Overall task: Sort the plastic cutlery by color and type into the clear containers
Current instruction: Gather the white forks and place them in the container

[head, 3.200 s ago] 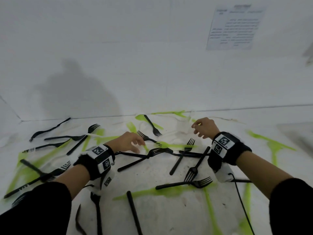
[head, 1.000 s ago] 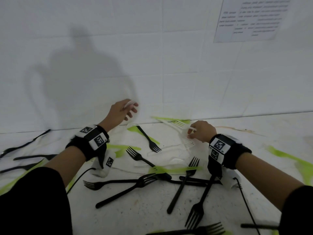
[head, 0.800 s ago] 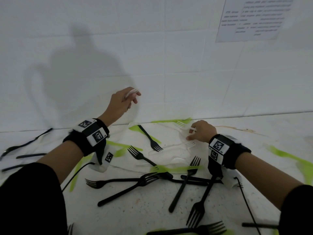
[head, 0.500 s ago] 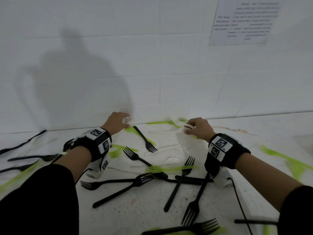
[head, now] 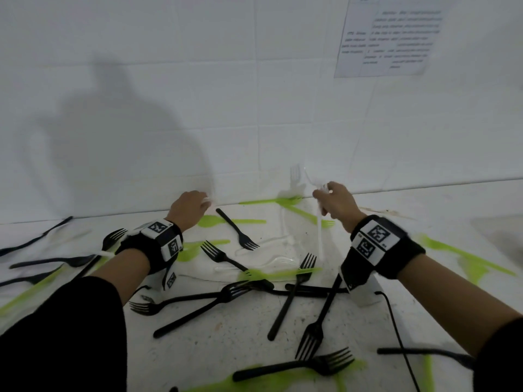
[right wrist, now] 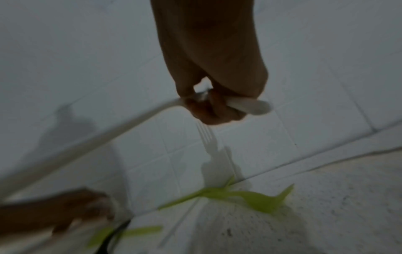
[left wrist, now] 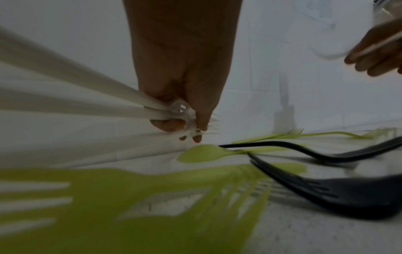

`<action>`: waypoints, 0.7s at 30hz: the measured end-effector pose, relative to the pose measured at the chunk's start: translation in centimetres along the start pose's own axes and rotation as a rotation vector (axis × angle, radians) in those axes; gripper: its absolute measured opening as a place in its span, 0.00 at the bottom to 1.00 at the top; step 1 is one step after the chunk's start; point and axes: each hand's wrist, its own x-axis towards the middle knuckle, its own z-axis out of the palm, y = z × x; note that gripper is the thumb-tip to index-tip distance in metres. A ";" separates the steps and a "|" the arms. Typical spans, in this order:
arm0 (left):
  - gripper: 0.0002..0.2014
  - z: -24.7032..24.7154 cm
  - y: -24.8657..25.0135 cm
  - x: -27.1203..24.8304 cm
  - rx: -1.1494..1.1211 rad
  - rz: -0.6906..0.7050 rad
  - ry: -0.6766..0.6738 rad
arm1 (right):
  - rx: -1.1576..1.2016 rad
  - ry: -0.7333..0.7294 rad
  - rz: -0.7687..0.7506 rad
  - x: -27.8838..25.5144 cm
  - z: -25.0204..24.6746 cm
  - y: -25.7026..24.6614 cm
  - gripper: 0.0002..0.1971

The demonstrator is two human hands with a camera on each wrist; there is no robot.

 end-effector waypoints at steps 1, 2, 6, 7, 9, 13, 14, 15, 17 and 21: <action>0.11 -0.6 0.3 -0.3 -0.036 0.006 0.024 | -0.025 -0.036 0.053 -0.1 0.4 0.5 0.08; 0.10 -1.2 0.6 -0.4 -0.063 0.023 0.044 | 0.004 -0.079 0.104 -0.2 0.8 0.8 0.08; 0.10 -3.9 2.7 -1.1 -0.127 0.123 0.066 | 0.156 -0.210 0.223 -0.5 1.6 1.5 0.07; 0.09 -4.6 3.5 -1.4 -0.210 0.160 0.062 | 0.126 -0.193 0.211 -0.6 1.8 1.7 0.06; 0.09 -5.8 5.2 -2.1 -0.342 0.206 0.047 | -0.055 -0.140 0.149 -0.7 2.3 2.5 0.08; 0.10 -6.9 7.8 -3.2 -0.400 0.198 0.011 | -0.358 -0.268 0.105 -1.2 2.7 3.1 0.19; 0.10 -7.1 8.4 -3.5 -0.434 0.184 -0.022 | -0.409 -0.289 0.104 -1.3 2.7 3.0 0.20; 0.10 -7.2 8.9 -3.6 -0.465 0.179 -0.072 | -0.444 -0.295 0.100 -1.3 2.6 3.0 0.21; 0.13 -7.1 9.9 -4.0 -0.469 0.204 -0.181 | -0.465 -0.295 0.080 -1.3 2.6 2.9 0.20; 0.13 -5.1 10.8 -5.0 -0.365 0.244 -0.279 | -0.424 -0.323 0.116 -1.8 2.7 2.5 0.17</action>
